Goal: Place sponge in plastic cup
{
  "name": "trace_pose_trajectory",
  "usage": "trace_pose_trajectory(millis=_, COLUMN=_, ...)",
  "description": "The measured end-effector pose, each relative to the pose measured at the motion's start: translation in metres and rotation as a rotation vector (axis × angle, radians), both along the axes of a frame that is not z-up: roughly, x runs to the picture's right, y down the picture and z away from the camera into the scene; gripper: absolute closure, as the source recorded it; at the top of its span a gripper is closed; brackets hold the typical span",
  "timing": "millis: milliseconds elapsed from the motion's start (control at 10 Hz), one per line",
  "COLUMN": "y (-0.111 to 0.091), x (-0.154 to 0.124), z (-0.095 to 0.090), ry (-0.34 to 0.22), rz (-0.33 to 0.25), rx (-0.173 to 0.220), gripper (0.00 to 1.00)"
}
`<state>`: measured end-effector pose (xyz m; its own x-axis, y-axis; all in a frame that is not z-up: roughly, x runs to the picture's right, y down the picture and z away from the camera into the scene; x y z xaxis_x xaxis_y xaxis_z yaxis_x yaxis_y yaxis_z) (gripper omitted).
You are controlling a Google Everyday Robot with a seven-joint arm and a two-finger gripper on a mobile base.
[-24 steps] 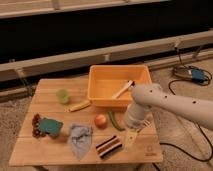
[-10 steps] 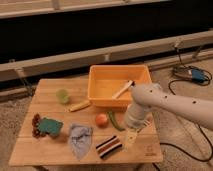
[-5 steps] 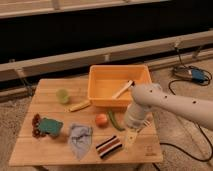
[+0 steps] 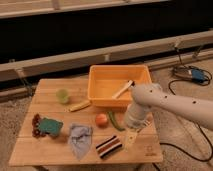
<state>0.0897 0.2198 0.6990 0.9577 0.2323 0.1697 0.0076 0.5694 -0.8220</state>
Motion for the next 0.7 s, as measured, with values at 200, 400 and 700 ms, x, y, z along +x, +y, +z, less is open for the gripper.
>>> trace_pose_trajectory(millis=200, y=-0.007, x=-0.006, z=-0.006, ry=0.005, rz=-0.008, rx=0.035, gripper=0.20)
trace_pose_trajectory(millis=400, y=-0.035, x=-0.026, z=-0.024, ry=0.013, rz=-0.026, rx=0.098, gripper=0.20)
trace_pose_trajectory(millis=700, y=-0.070, x=-0.075, z=-0.036, ry=0.017, rz=-0.073, rx=0.162, gripper=0.20)
